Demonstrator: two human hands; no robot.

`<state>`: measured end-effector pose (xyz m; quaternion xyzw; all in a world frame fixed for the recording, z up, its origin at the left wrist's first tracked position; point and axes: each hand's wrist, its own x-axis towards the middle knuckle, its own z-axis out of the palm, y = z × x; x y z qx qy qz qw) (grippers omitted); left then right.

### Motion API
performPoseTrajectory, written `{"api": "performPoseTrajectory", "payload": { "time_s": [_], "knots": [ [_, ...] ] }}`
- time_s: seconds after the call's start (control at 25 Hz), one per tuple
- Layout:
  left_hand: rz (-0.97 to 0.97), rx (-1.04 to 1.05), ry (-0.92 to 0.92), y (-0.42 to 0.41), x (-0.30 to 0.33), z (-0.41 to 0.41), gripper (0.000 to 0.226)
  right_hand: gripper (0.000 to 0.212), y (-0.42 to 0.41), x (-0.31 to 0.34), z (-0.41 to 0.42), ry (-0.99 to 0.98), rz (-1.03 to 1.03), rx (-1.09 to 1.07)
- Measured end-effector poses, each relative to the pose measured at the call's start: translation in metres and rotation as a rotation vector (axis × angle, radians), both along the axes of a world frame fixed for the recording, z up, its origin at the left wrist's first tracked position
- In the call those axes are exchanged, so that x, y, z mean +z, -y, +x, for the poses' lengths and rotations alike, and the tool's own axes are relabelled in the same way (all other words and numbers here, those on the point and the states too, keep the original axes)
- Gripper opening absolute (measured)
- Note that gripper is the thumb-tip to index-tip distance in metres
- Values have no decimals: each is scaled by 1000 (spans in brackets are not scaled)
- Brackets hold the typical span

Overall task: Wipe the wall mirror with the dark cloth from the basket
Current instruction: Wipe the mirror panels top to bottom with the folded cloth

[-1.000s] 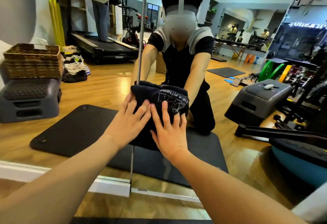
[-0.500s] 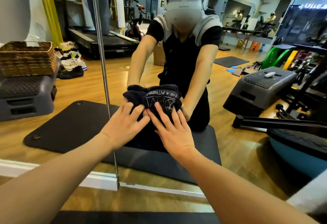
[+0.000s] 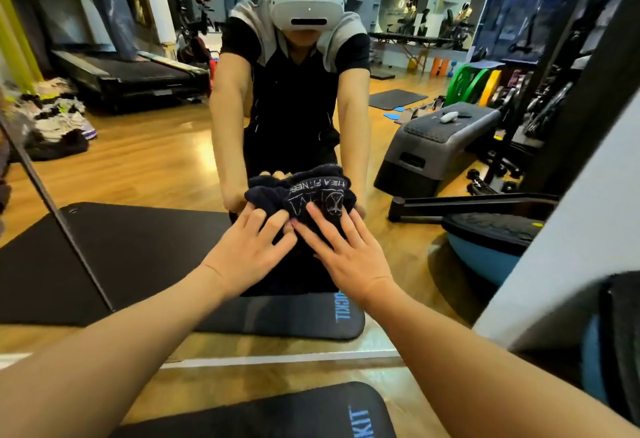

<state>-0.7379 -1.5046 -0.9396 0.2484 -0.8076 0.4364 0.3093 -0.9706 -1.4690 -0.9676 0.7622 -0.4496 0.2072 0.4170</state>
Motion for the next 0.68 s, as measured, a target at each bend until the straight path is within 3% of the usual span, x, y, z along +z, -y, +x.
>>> {"api": "performPoseTrajectory", "payload": {
  "time_s": [0.12,0.44,0.6,0.68],
  "knots": [
    [14,-54,17,-5,-2,-50,31,80,-11,-3,-50,6,25,-3],
    [25,-193,25,-11,-16,-182,28,52,-38,-9,-185,-24,44,-37],
    [40,-259,16,-15,-23,-254,19,56,-48,-16,-250,-34,30,-82],
    [52,-293,18,-16,-26,-285,16,69,-55,-20,-276,-29,31,-92]
  ]
}}
